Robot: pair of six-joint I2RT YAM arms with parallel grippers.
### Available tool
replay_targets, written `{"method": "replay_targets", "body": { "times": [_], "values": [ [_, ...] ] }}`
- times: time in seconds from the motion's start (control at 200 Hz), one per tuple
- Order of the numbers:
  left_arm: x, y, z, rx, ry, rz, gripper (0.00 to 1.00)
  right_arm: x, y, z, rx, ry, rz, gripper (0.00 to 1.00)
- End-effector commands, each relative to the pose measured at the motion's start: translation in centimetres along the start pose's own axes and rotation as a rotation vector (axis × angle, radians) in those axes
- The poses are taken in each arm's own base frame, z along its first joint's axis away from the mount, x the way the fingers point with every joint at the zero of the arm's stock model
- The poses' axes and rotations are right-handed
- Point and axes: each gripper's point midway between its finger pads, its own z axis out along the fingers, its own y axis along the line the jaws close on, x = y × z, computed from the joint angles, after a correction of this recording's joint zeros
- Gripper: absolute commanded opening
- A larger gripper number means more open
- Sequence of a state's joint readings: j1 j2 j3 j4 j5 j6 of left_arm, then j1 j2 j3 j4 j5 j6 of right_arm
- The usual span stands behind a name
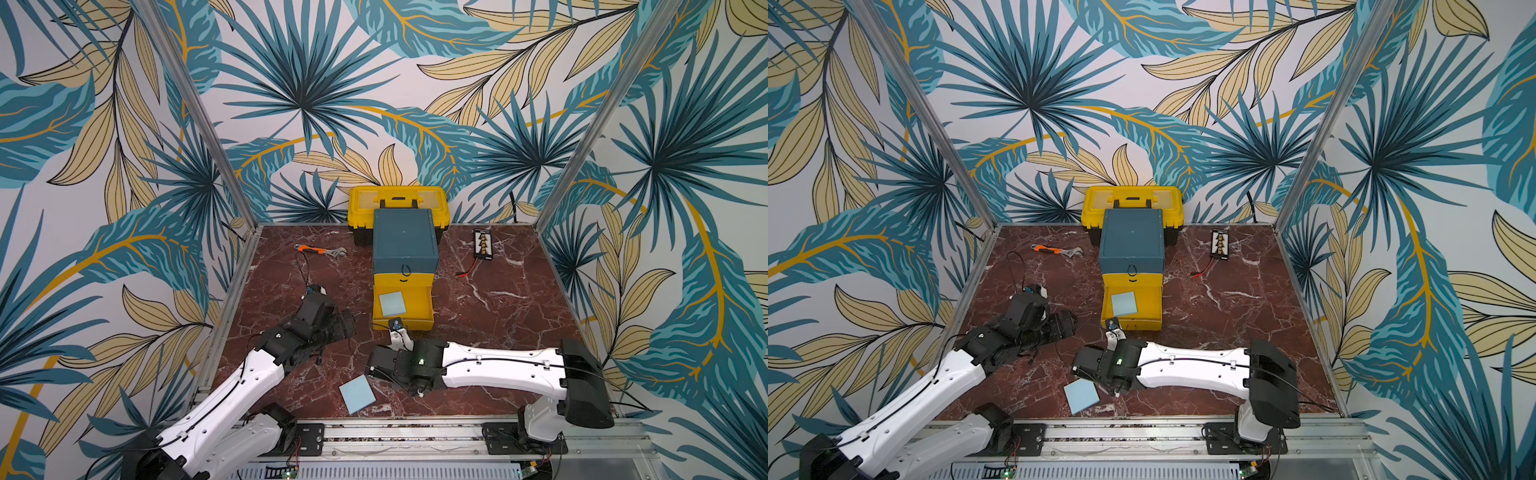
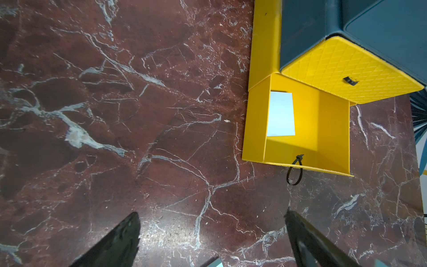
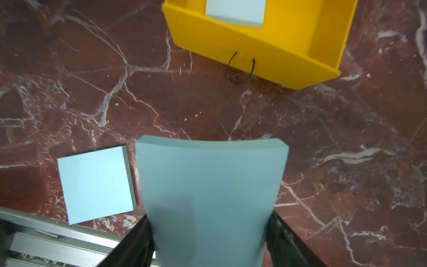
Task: Please put the sticky notes in the drawer by color
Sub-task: Pick up the sticky notes from the center of the board, then place the sticky notes in the drawer.
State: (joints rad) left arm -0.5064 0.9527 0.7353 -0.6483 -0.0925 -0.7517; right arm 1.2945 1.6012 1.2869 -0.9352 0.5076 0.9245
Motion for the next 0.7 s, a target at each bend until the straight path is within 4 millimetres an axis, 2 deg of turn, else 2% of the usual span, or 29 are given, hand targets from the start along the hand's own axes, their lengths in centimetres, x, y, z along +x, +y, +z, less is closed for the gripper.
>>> {"method": "replay_targets", "body": {
  "times": [0.0, 0.13, 0.26, 0.481, 0.696],
  "values": [
    [-0.6, 0.3, -0.6, -0.011, -0.022, -0.011, 1.0, -3.8, -2.7, -1.4, 0.049, -0.155, -0.014, 0.73],
    [-0.5, 0.4, -0.6, -0.013, -0.021, -0.019, 1.0, -7.0, -3.9, -2.2, 0.066, -0.234, -0.015, 0.73],
    [-0.6, 0.3, -0.9, -0.013, -0.02, -0.022, 1.0, -9.0, -4.2, -1.6, 0.064, -0.273, -0.003, 0.74],
    [-0.5, 0.1, -1.0, -0.006, -0.013, -0.044, 1.0, -10.0, -4.7, 2.0, -0.018, -0.273, 0.073, 0.74],
    [-0.9, 0.1, -1.2, -0.012, -0.027, -0.04, 1.0, -10.7, -5.8, 3.9, 0.0, -0.273, 0.096, 0.74]
  ]
}}
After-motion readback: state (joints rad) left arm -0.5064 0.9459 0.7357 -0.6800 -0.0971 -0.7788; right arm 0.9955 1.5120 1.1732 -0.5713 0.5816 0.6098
